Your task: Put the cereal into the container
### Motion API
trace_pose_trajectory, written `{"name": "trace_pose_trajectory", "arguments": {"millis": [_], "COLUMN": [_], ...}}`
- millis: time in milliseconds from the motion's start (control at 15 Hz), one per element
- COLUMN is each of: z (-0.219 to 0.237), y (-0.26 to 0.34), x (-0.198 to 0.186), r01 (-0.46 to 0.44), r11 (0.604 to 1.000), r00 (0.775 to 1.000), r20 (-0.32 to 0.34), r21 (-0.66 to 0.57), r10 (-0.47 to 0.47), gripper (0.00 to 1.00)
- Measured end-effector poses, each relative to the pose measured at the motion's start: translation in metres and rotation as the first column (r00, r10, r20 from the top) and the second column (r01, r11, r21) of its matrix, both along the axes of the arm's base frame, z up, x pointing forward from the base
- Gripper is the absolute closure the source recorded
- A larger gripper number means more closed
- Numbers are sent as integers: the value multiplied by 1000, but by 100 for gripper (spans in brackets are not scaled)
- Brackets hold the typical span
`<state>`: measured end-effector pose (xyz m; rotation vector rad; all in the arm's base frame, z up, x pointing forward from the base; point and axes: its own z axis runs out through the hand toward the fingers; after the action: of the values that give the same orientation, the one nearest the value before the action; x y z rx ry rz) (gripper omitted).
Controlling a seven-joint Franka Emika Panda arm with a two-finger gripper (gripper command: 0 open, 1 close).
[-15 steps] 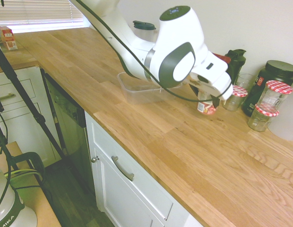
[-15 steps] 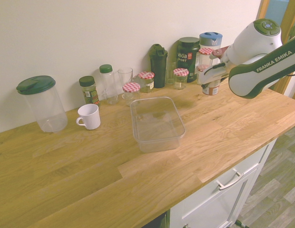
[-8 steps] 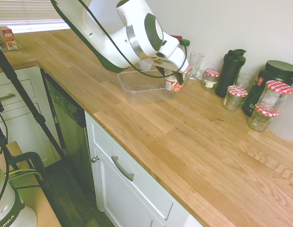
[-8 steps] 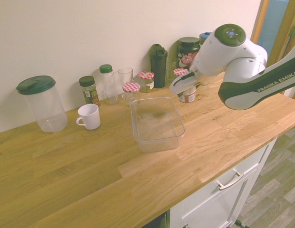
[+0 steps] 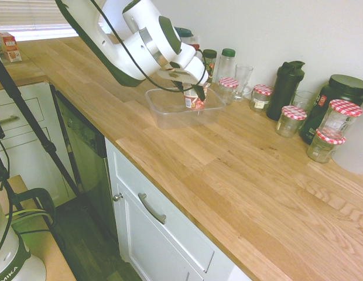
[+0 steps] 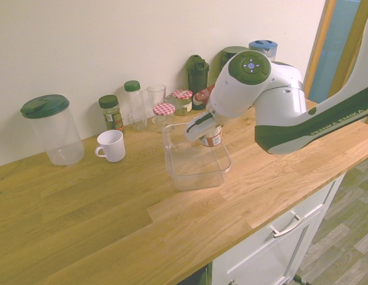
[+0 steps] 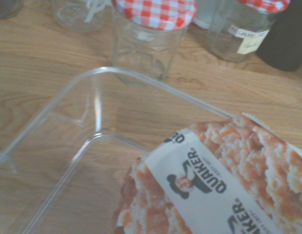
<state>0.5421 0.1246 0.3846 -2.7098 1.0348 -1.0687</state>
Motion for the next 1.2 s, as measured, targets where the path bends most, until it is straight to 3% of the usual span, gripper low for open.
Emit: {"name": "trace_pose_trajectory", "arguments": {"millis": [267,533,600,867,1200], "z": [-12,-35,-31,-28,-26], "y": [20,11,10,10,-3], "x": [3,29,35,38,41], "r01": [-30,-41,-48,-61,-63], "r11": [1000,998,996,993,993], "r00": [999,988,986,970,968], "r20": [-24,-143,-159,-227,-236], "r21": [-8,54,70,98,100], "r10": [30,48,59,82,85], "gripper": [100,100,0,0,0]}}
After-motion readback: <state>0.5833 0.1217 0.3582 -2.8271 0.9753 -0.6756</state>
